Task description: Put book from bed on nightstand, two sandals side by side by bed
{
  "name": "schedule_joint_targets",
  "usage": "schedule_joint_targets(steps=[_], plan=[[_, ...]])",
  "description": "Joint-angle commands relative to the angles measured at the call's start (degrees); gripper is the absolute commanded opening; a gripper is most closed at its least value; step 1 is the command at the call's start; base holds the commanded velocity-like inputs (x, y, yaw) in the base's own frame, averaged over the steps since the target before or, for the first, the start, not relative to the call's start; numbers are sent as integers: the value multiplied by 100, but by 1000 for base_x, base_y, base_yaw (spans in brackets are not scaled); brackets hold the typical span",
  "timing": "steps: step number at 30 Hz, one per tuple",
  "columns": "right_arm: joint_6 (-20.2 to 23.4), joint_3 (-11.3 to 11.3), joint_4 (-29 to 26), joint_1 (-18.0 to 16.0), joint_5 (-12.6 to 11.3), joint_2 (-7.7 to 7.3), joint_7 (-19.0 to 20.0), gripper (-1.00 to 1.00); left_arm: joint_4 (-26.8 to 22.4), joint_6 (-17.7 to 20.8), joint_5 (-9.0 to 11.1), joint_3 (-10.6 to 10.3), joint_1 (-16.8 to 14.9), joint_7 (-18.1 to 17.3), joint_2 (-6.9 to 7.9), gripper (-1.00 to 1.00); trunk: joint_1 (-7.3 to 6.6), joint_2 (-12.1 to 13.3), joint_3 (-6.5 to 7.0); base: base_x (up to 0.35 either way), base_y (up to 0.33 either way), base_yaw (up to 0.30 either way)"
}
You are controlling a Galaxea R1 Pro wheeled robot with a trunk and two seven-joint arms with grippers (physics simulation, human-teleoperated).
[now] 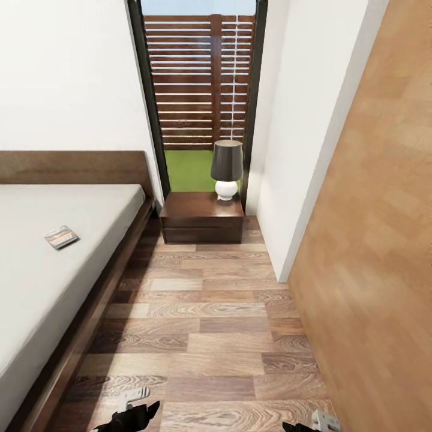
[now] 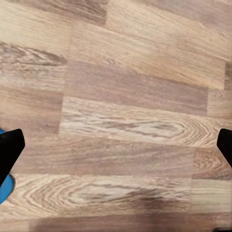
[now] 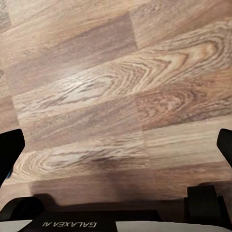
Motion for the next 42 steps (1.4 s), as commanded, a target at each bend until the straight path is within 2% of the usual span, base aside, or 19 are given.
schedule_joint_targets(steps=[1, 16, 23, 42], plan=[[13, -29, 4, -3, -24, -1, 28, 100, 8, -7, 29, 13, -4, -30, 2, 100, 0, -2, 5, 0, 0, 0], [13, -29, 4, -3, -11, -1, 21, 100, 13, 22, 34, 13, -1, -30, 26, 100, 0, -2, 144, 0, 0, 0], [13, -29, 4, -3, -11, -1, 27, 100, 9, 17, 36, 13, 338, -30, 12, 100, 0, -2, 209, 0, 0, 0], [13, -29, 4, -3, -11, -7, 25, 100, 12, 19, 45, 13, 400, -30, 2, 100, 0, -2, 385, 0, 0, 0]])
